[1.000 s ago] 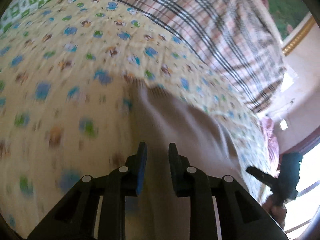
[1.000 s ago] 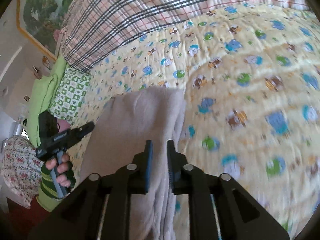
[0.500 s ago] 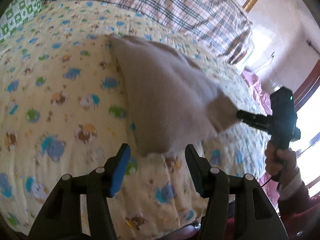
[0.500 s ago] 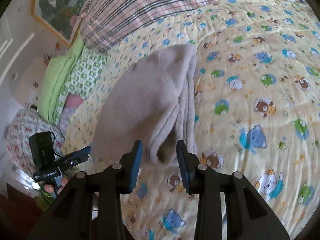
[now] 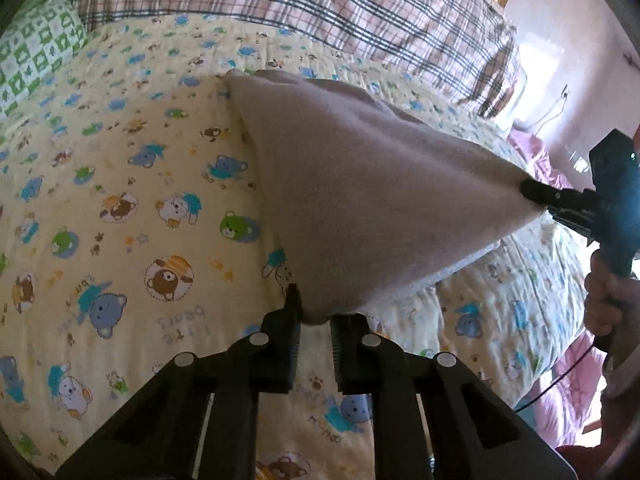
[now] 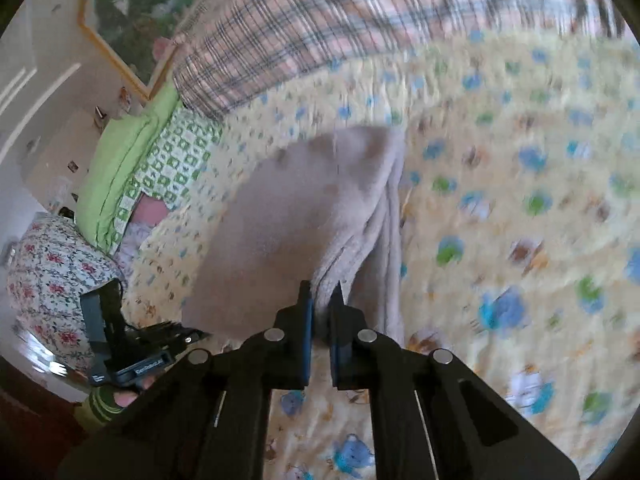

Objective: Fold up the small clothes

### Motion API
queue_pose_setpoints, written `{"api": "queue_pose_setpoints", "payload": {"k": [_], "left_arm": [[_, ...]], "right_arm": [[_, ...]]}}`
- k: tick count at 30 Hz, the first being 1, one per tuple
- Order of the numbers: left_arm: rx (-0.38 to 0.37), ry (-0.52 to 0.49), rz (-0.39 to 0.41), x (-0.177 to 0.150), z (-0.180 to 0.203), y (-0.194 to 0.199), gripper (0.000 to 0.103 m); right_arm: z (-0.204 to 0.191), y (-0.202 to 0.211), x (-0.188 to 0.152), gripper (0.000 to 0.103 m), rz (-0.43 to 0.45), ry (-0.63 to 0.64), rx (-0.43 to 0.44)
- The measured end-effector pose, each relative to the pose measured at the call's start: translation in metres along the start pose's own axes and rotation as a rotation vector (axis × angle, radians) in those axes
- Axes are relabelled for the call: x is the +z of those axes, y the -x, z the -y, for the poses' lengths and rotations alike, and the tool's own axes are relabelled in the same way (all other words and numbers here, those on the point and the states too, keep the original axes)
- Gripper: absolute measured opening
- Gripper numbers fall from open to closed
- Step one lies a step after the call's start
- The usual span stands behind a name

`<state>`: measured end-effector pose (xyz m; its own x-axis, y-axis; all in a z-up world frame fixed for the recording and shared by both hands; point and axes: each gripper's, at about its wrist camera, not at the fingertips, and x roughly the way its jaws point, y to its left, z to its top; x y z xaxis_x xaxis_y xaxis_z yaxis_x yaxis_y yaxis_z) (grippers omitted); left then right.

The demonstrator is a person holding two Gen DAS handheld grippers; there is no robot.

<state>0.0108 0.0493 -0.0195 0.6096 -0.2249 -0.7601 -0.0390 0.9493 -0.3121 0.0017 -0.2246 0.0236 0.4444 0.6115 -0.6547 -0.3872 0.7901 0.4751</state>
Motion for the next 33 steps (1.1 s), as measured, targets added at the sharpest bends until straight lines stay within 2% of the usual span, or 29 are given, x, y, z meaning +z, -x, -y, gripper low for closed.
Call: {"api": "queue_pose_setpoints", "payload": {"k": [2,5,9,10,11,12,15,17,19,21,25,27,28,29,33], "left_arm": [[-0.011,0.026,-0.021,-0.002,-0.004,-0.007,0.01],[-0.021,0.072,-0.046,-0.006,-0.011,-0.016,0.01],[-0.044,0.094,-0.074,-0.007,-0.017,-0.015,0.01],[-0.052,0.095,-0.089,-0.008,-0.019,-0.013,0.011],[-0.057,0.095,-0.102,-0.009,-0.021,-0.01,0.012],[-0.062,0.093,-0.109,-0.01,-0.022,-0.005,0.012],[-0.088,0.083,-0.081,-0.008,-0.023,0.019,0.012],[-0.131,0.095,-0.037,0.001,-0.026,0.036,0.019],[-0.163,0.109,0.004,0.015,-0.027,0.043,0.024],[-0.187,0.117,0.039,0.032,-0.025,0.04,0.026],[-0.228,0.14,0.072,0.066,-0.017,0.019,0.031],[-0.234,0.134,0.068,0.078,-0.011,0.006,0.041],[-0.225,0.121,0.064,0.085,-0.007,-0.001,0.049],[-0.21,0.11,0.063,0.09,-0.002,-0.007,0.052],[-0.161,0.099,0.066,0.101,-0.004,-0.029,0.052]], "right_arm": [[0.011,-0.012,-0.005,0.007,-0.051,0.013,-0.078],[0.023,-0.034,-0.02,0.007,-0.121,-0.007,-0.107],[0.034,-0.034,-0.022,0.011,-0.101,-0.07,-0.085],[0.035,-0.032,-0.021,0.016,-0.101,-0.078,-0.086],[0.037,-0.029,-0.021,0.026,-0.104,-0.083,-0.102],[0.037,-0.026,-0.021,0.03,-0.104,-0.086,-0.109],[0.036,-0.008,-0.017,0.032,-0.07,-0.1,-0.106],[0.033,-0.001,-0.013,0.032,-0.041,-0.104,-0.11],[0.027,0.002,-0.003,0.032,-0.004,-0.104,-0.077],[0.016,-0.005,0.01,0.032,0.02,-0.088,-0.044],[-0.003,-0.033,0.033,0.032,0.027,-0.049,-0.037],[-0.008,-0.048,0.041,0.032,0.014,-0.046,-0.031],[-0.009,-0.052,0.044,0.032,0.008,-0.039,-0.031],[-0.01,-0.057,0.047,0.032,0.003,-0.031,-0.03],[-0.005,-0.08,0.055,0.032,-0.041,-0.022,-0.028]]}}
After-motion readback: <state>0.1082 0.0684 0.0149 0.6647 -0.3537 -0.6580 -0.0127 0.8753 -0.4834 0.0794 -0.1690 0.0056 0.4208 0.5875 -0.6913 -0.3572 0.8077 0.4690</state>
